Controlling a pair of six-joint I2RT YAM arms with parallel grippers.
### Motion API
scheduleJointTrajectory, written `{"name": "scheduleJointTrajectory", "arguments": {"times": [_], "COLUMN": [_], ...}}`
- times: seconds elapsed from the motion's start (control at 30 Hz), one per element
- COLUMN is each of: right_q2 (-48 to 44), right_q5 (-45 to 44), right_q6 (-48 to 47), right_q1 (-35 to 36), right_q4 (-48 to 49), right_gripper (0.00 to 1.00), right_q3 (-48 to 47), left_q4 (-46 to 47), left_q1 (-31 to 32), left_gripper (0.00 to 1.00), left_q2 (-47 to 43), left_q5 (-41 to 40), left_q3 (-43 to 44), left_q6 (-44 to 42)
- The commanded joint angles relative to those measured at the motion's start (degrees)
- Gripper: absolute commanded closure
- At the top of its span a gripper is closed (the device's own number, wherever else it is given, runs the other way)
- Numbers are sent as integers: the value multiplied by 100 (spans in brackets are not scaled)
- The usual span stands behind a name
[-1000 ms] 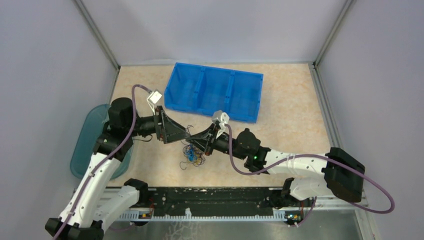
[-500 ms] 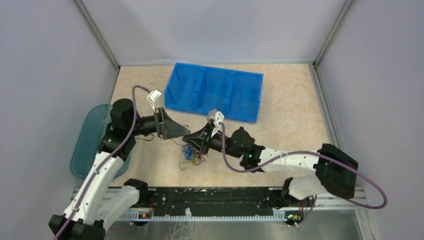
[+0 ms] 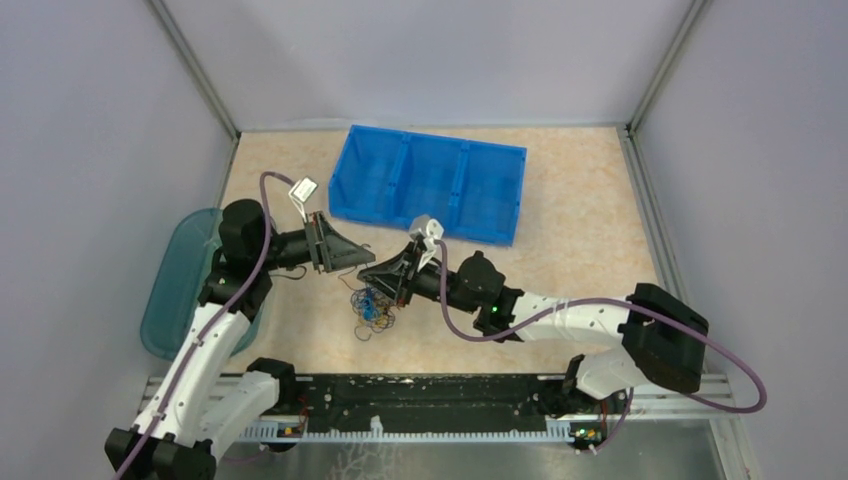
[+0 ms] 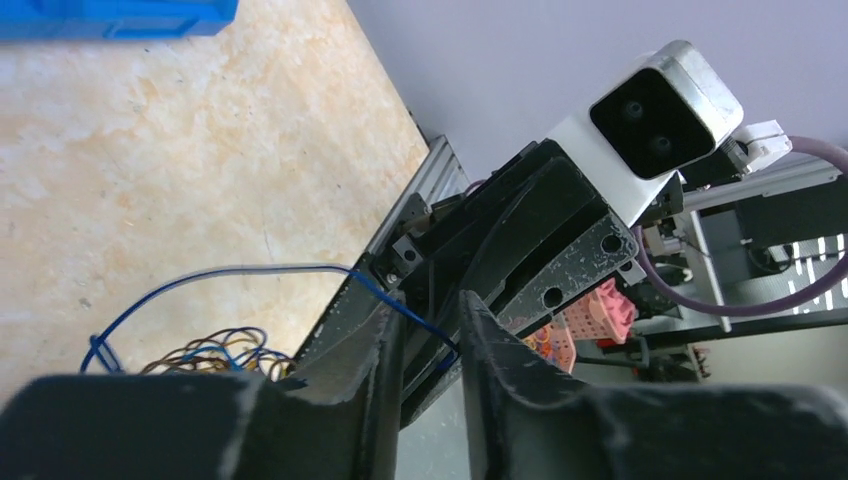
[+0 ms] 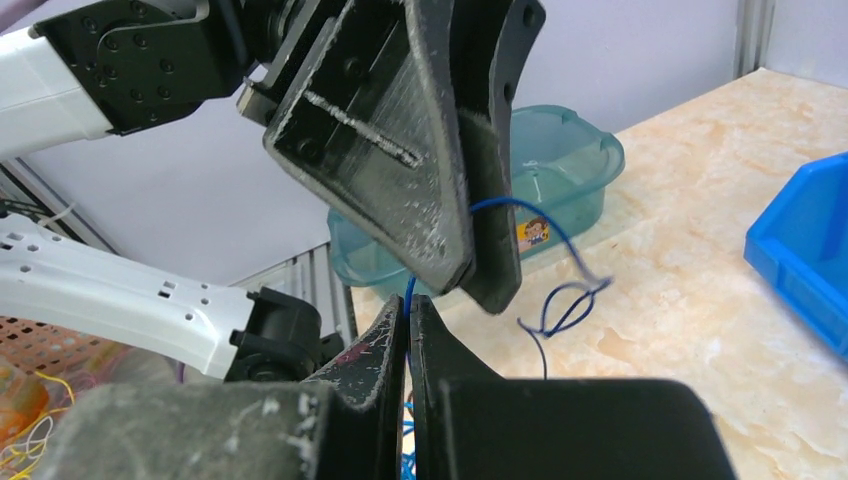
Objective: Untangle the cables
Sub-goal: Untie the cable.
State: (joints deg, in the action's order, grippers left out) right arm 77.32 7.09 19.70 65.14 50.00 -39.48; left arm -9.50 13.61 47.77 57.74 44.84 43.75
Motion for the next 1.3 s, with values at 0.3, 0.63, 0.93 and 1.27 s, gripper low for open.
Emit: {"name": "scheduleJointTrajectory", "arguments": {"times": [0.3, 0.63, 0.93, 1.27], "right_q2": [230, 1048, 1357, 1231], "right_q5": [514, 839, 745, 552], "right_q6": [533, 1095, 1570, 1591], "right_q1": [66, 65, 66, 61], "right_q4": [794, 1543, 2260, 2372], "right_gripper": [100, 82, 95, 97], "right_q3": [-229, -618, -278, 333], "left_q4": [888, 875, 976, 1325], "left_q1": [-90, -90, -87, -87], "left_gripper": [100, 100, 100, 100], "left_q2": [-74, -94, -59, 30], "left_q5": [256, 361, 292, 116], "left_q3": [175, 376, 962, 1564], "left_q6": [254, 315, 350, 236]}}
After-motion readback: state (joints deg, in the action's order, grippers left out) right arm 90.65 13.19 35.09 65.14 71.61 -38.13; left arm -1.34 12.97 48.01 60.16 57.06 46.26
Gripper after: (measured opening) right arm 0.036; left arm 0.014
